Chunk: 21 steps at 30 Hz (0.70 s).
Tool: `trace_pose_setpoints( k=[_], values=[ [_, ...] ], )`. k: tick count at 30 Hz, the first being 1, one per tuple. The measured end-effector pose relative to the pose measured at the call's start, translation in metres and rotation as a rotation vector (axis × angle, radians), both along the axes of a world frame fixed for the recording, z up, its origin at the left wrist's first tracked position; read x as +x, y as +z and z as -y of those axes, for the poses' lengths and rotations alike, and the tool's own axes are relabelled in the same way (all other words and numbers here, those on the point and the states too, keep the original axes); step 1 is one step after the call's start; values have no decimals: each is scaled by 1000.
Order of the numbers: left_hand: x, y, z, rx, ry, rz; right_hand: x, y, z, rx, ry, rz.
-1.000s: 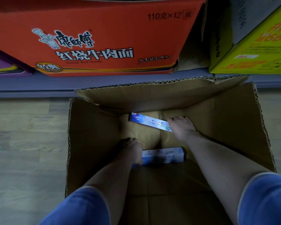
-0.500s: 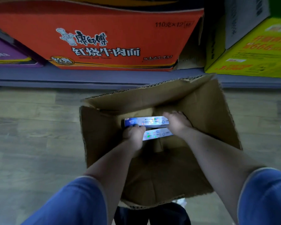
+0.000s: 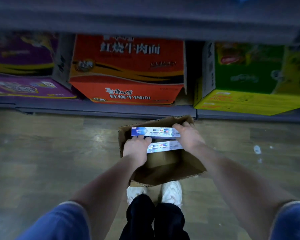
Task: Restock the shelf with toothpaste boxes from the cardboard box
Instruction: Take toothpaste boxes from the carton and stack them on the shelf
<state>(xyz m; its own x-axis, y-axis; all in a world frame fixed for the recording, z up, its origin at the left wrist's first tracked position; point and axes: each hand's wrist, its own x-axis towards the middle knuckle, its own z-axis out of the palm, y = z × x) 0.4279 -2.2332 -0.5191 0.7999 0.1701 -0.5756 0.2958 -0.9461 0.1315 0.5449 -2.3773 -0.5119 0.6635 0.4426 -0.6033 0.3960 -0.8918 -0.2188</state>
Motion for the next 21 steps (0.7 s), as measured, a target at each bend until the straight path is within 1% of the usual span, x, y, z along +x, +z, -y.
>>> trace_pose_setpoints(
  k=[2, 10, 15, 21],
  values=[
    [0, 36, -4, 4, -15, 23, 1, 36, 5, 27, -29, -11],
    [-8, 175, -17, 28, -62, 105, 5, 178, 23, 91, 26, -1],
    [-19, 255, -25, 44, -86, 177, -3, 264, 28, 145, 134, 108],
    [-30, 353, -33, 51, -137, 368, -8, 364, 32, 218, 216, 218]
  ],
)
